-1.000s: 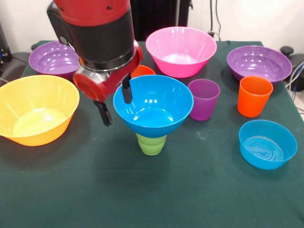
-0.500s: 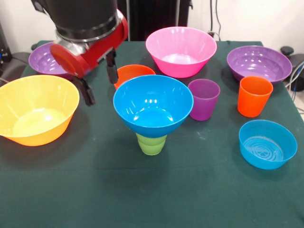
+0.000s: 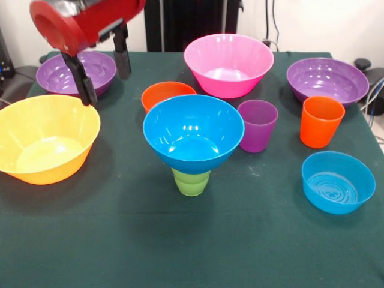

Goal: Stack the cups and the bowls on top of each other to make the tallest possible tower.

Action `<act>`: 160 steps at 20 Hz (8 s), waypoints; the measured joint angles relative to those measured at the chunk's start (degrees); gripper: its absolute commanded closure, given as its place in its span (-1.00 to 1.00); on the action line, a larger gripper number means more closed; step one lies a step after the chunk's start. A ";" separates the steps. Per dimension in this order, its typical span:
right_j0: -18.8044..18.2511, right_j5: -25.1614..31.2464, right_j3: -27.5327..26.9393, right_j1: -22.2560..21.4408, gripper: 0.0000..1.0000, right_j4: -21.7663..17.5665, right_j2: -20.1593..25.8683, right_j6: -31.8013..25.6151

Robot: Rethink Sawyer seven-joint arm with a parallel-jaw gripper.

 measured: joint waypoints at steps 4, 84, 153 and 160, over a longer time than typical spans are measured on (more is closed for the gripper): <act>0.00 0.00 0.00 -0.91 -1.00 0.00 0.00 0.00; 17.38 -17.60 9.74 -2.77 -1.00 3.65 -7.25 15.34; 17.37 -34.64 35.33 -5.04 -1.00 7.14 -9.27 23.63; 17.84 -40.33 38.29 -5.41 -1.00 7.15 -9.27 23.63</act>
